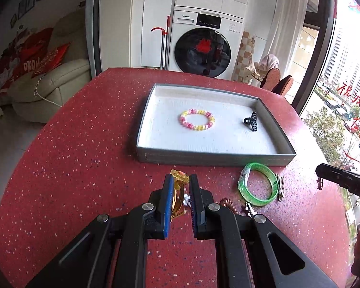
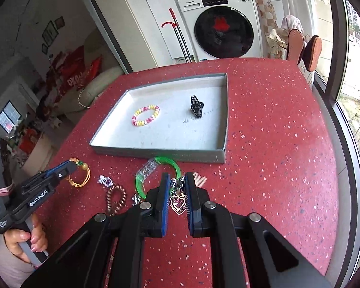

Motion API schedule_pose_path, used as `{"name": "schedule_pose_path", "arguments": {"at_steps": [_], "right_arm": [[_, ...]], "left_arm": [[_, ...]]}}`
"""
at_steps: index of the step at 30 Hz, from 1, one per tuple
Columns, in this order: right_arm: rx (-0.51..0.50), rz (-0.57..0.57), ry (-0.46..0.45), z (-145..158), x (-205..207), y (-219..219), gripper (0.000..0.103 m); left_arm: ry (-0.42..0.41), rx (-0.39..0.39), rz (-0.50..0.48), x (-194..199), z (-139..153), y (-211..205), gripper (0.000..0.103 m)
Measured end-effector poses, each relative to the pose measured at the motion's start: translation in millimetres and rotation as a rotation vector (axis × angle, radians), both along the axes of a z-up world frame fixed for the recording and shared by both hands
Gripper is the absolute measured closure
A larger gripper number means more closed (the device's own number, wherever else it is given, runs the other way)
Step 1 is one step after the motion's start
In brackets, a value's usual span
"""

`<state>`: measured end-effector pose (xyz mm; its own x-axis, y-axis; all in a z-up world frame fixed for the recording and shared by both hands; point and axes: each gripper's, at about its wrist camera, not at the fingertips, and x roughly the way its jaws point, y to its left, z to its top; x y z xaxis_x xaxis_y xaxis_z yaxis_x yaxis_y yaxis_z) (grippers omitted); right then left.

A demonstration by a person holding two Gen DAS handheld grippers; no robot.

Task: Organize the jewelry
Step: 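Carry the yellow cord bracelet with the left tool while the right tool carries the heart pendant to the tray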

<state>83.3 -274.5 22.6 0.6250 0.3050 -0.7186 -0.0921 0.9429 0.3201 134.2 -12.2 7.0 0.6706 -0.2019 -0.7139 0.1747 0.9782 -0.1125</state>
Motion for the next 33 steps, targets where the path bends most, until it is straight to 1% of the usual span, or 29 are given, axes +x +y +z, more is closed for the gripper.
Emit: {"name": "schedule_pose_path", "arguments": {"at_steps": [4, 9, 16, 19, 23, 28, 33], "right_arm": [[0.035, 0.011, 0.003, 6, 21, 0, 0.089], [0.057, 0.022, 0.009, 9, 51, 5, 0.089], [0.034, 0.036, 0.04, -1, 96, 13, 0.089], [0.025, 0.039, 0.061, -12, 113, 15, 0.089], [0.034, 0.043, 0.102, -29, 133, 17, 0.09], [0.023, 0.047, 0.139, -47, 148, 21, 0.09], [0.019, 0.031, 0.164, -61, 161, 20, 0.09]], "left_arm": [[-0.015, 0.005, -0.008, 14, 8, -6, 0.072], [-0.025, 0.0, -0.021, 44, 17, -17, 0.072], [-0.014, 0.045, -0.03, 94, 14, -35, 0.072], [0.012, 0.048, -0.029, 115, 6, -39, 0.072], [0.049, 0.069, -0.034, 132, -10, -44, 0.072], [0.098, 0.097, -0.045, 144, -31, -49, 0.072], [0.127, 0.113, -0.036, 152, -45, -53, 0.072]]}}
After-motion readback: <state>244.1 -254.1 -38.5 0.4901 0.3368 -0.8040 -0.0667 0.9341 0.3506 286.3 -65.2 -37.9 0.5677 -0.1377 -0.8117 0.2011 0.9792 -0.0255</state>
